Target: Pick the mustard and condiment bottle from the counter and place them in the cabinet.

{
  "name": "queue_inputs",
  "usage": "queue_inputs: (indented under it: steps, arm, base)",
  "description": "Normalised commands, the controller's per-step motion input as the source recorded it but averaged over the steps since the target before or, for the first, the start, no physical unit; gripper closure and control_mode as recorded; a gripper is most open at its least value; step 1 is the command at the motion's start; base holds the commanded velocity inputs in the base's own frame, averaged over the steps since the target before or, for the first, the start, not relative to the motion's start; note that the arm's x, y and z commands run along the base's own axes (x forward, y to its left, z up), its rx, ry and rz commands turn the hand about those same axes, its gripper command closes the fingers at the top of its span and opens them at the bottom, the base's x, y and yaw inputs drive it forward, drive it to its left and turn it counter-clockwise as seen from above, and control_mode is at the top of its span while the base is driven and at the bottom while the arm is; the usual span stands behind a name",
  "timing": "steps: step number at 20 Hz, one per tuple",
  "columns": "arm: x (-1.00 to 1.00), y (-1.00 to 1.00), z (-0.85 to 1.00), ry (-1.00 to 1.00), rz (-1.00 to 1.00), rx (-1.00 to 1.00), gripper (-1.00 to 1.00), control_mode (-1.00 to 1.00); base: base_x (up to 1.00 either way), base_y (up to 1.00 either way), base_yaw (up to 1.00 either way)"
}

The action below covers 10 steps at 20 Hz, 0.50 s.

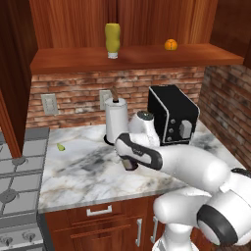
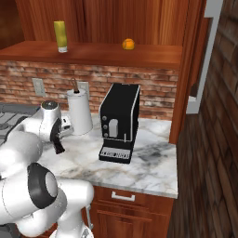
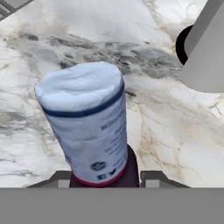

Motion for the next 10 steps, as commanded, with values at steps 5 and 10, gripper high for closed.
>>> queue_inputs:
  steps: [5, 10]
  arm:
    - [-0.35, 0.0, 0.73, -0.16, -0.16, -0.04, 1.0, -1.0]
    - [-0.18, -0.09, 0.73, -0.12, -0.28, -0.03, 1.0, -1.0]
  base:
    - [0.0, 0.0, 0.0]
    - [0.0, 0.0, 0.0]
